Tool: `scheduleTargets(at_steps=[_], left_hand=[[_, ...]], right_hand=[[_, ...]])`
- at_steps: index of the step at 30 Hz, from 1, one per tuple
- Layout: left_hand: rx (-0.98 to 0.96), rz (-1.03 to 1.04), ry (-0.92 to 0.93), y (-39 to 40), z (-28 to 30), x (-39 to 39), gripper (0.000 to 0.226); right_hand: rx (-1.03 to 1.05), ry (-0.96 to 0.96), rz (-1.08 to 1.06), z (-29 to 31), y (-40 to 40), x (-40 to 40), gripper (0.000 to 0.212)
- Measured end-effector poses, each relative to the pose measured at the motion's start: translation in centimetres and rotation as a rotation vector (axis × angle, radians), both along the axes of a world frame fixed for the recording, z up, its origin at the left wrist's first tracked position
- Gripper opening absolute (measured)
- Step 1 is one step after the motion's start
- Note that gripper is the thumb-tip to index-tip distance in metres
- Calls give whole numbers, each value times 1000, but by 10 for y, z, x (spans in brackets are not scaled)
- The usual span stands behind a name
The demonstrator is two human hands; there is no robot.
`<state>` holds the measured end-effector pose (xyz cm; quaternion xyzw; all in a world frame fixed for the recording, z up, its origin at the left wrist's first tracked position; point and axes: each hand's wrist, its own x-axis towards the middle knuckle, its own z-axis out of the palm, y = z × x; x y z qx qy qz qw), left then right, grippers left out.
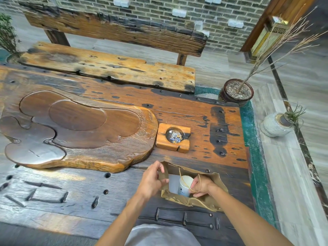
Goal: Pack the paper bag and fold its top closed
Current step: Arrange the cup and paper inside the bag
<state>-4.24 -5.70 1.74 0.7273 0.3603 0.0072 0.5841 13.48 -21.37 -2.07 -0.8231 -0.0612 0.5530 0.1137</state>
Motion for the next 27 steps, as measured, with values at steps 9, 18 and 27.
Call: scheduleTargets(at_steps=[9, 18, 27], left_hand=[[10, -7, -4, 0, 1, 2, 44], [21, -6, 8, -1, 3, 4, 43], [33, -12, 12, 0, 9, 4, 39]], right_hand=[[-19, -92, 119, 0, -5, 1, 24], [-107, -161, 253, 9, -5, -2, 25], [-109, -192, 214, 4, -9, -1, 11]])
